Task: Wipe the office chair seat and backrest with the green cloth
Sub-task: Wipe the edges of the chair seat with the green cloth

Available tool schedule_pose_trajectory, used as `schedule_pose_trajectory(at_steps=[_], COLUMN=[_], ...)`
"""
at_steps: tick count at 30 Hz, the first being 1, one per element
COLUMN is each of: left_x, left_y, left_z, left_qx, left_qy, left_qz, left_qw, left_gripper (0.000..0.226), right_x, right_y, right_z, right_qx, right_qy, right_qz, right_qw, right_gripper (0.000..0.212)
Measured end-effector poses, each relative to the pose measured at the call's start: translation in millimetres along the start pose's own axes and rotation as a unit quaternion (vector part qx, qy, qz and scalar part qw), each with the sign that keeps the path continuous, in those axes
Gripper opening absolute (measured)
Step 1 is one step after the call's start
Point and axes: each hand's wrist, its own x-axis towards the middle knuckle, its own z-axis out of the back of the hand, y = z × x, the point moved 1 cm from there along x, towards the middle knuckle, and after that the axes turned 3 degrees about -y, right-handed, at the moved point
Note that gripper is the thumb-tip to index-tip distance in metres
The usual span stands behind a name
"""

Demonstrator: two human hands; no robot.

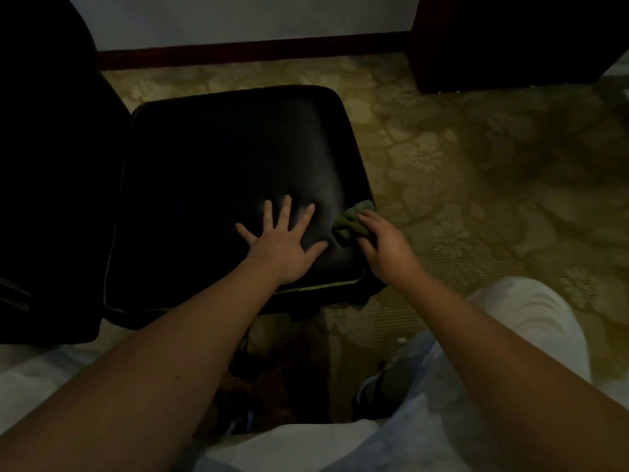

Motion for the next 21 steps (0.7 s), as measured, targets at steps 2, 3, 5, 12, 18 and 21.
schedule_pose_trajectory(at_steps=[2, 3, 5, 12, 18, 21], left_x=[-0.2, -0.1, -0.6, -1.0, -2.1, -3.8], left_y=[0.0, -0.2, -0.1, 2.3, 2.1, 1.9], left_z=[0.2, 0.1, 0.4, 0.0, -0.3, 1.0], left_qx=[0.0, 0.002, 0.004, 0.0, 0.0, -0.004], left_qy=[0.002, 0.002, 0.003, 0.003, 0.001, 0.0], left_qz=[0.0, 0.0, 0.001, -0.004, -0.008, -0.01], left_qw=[1.0, 1.0, 1.0, 1.0, 1.0, 1.0], left_gripper=[0.077, 0.077, 0.077, 0.077, 0.077, 0.077], right_x=[-5.3, -7.2, -9.8, -19.7, -31.2, -36.0], right_y=[0.4, 1.1, 2.3, 2.9, 3.0, 1.8], right_z=[-0.5, -0.7, -1.2, -5.6, -9.0, -11.5], right_qx=[-0.001, -0.002, -0.005, -0.001, -0.002, -0.005], right_qy=[-0.002, -0.004, -0.006, -0.015, -0.025, -0.026], right_qz=[-0.004, -0.004, -0.003, -0.015, -0.021, -0.024], right_qw=[1.0, 1.0, 1.0, 1.0, 0.999, 0.999], right_gripper=[0.048, 0.048, 0.048, 0.048, 0.048, 0.048])
